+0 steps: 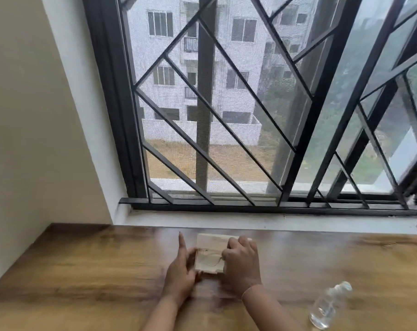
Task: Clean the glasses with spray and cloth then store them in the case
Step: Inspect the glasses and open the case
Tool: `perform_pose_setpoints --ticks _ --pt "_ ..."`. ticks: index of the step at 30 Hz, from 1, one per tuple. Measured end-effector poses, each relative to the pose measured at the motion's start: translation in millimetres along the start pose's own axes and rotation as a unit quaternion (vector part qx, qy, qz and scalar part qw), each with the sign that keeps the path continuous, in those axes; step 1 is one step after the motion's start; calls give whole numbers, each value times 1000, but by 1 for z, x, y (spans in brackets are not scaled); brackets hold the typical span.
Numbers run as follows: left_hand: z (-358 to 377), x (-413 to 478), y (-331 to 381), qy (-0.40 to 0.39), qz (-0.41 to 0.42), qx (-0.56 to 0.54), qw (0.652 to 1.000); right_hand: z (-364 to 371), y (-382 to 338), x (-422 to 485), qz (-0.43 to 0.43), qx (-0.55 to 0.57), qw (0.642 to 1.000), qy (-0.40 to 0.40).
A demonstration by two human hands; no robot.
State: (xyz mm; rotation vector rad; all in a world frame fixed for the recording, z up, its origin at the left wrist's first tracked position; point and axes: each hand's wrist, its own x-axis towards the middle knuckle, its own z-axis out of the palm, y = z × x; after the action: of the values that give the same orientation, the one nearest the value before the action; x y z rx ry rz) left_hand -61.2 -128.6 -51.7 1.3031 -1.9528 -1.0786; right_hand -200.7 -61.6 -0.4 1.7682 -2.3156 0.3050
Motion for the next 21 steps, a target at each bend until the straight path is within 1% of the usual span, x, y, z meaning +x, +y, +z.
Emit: perform_pose_setpoints --ticks 12,17,19,21 --pt "-1 -1 0 -5 6 -3 1000 10 1 0 -28 -22 999 10" --pt "0 1 -1 -10 11 -7 1000 11 4 -6 -31 -18 999 -6" --pt "0 1 -2 -12 8 -21 1000 14 6 -6 -31 5 999 36" --pt "0 0 -2 -14 11 -28 999 18 10 -8 -36 65 991 115"
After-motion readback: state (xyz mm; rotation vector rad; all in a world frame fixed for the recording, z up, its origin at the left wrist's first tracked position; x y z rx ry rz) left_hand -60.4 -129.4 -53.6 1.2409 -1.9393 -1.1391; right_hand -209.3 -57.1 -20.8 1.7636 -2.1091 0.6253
